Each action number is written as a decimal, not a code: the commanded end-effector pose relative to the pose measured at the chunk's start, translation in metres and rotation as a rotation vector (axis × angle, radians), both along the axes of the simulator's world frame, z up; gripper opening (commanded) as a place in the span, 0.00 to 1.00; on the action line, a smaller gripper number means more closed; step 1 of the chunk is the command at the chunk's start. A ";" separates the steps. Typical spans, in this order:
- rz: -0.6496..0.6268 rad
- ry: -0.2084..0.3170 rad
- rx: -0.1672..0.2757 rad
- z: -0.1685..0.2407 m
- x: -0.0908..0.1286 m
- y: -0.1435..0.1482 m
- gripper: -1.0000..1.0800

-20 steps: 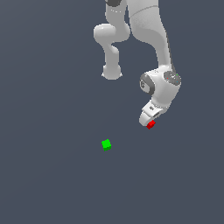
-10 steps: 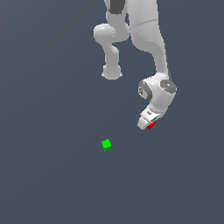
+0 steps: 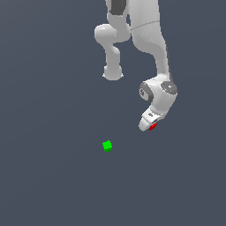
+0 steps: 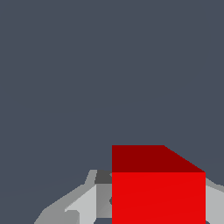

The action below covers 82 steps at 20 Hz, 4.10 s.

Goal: Stack the red cube on top of the green cube.

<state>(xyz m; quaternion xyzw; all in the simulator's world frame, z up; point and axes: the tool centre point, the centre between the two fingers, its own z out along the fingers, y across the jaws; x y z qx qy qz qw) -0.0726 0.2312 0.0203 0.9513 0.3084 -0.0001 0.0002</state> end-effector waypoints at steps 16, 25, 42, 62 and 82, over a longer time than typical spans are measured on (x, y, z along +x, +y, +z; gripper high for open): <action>0.000 0.000 0.000 0.051 -0.001 0.000 0.00; 0.001 0.000 0.000 0.096 -0.001 0.000 0.00; 0.001 -0.001 0.000 0.085 0.028 -0.059 0.00; 0.001 0.000 0.000 0.046 0.124 -0.242 0.00; 0.000 0.000 0.000 0.042 0.137 -0.261 0.96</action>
